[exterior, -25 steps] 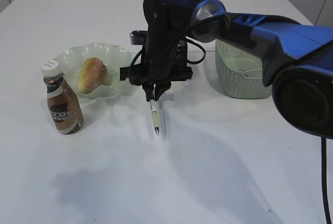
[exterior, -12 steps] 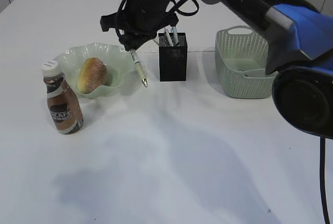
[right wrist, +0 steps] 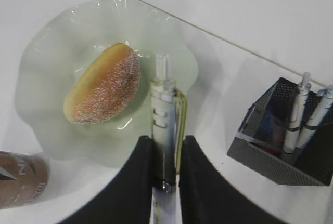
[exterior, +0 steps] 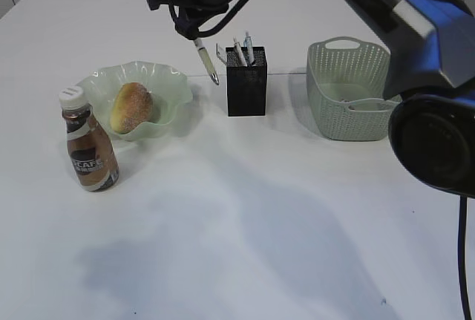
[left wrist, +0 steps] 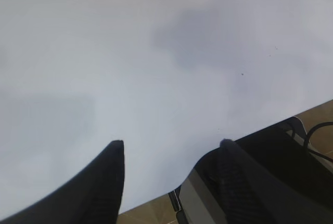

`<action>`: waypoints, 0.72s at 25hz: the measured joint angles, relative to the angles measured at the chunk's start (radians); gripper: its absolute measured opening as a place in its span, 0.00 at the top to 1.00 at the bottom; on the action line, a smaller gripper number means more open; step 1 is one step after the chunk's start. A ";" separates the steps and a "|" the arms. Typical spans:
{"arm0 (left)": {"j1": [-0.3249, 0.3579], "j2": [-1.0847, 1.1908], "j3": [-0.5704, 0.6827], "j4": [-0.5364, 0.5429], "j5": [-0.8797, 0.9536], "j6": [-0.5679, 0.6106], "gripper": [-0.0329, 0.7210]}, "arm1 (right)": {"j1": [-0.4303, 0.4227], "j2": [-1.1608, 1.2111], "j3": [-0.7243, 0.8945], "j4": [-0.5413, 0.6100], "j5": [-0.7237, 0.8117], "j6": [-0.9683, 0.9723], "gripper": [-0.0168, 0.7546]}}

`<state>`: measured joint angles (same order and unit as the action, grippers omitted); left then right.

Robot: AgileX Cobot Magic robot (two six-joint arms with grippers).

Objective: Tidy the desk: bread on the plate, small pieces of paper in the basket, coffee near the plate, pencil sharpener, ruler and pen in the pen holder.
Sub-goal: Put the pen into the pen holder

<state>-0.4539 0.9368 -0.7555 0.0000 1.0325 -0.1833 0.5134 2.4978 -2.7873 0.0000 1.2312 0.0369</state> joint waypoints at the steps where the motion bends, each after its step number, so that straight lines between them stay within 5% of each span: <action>1: 0.000 0.000 0.000 0.000 0.000 0.000 0.42 | -0.004 0.000 0.000 -0.009 0.000 -0.002 0.84; 18: 0.000 0.000 0.000 0.023 -0.004 0.000 0.42 | -0.088 0.000 -0.010 -0.158 -0.247 0.008 0.84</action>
<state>-0.4539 0.9368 -0.7555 0.0230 1.0286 -0.1833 0.4256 2.4982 -2.7973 -0.1582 0.9838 0.0446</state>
